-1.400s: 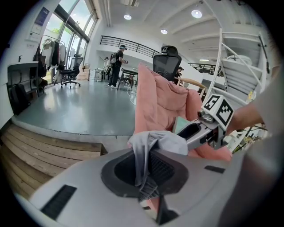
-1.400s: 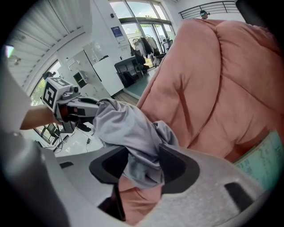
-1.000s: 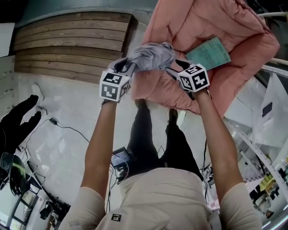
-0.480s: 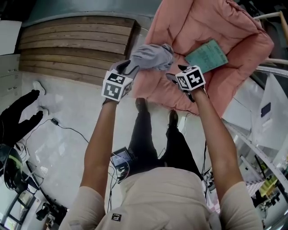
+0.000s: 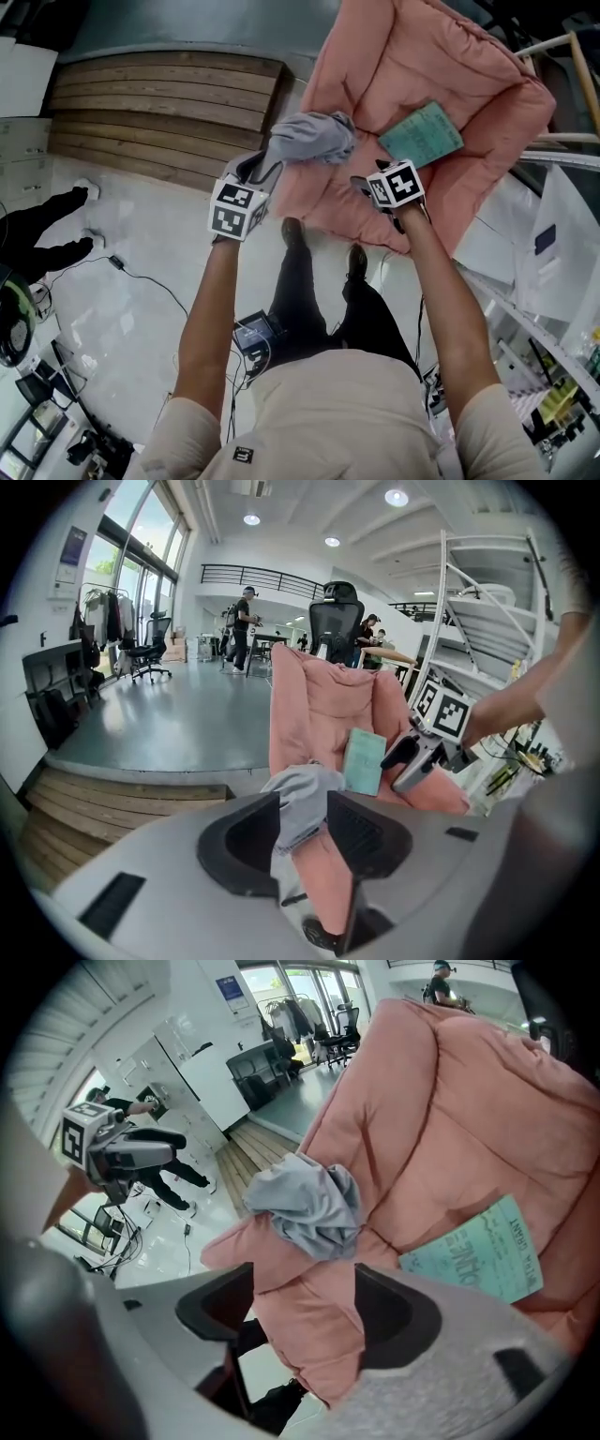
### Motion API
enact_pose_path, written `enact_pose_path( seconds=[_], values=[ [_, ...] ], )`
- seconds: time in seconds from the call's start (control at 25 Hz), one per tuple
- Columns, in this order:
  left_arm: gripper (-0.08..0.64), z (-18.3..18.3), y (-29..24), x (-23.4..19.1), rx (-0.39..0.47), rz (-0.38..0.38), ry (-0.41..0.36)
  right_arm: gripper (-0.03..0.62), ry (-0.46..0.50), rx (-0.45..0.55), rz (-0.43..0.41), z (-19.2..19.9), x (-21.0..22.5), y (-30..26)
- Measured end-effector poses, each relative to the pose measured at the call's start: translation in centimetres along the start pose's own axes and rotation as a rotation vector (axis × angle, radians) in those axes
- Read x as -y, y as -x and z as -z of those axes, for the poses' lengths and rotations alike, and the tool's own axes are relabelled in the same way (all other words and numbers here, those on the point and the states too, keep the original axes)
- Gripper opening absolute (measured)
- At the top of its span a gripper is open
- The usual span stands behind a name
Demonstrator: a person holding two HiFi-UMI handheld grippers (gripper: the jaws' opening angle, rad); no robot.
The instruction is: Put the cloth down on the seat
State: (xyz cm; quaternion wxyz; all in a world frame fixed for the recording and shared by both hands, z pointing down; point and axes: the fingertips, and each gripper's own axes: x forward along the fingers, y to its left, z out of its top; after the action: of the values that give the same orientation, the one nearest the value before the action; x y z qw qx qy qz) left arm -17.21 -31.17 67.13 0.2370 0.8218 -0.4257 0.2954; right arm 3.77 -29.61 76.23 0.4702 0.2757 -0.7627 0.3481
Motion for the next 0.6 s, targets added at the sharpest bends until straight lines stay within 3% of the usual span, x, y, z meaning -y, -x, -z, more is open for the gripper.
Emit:
enact_pose_path(
  seconds=[0.6],
  values=[
    [0.147,-6.2,8.2,4.6,0.127,-0.025,-0.018,0.286,-0.013,0.23,0.014,-1.9,-1.9,11.3]
  ],
)
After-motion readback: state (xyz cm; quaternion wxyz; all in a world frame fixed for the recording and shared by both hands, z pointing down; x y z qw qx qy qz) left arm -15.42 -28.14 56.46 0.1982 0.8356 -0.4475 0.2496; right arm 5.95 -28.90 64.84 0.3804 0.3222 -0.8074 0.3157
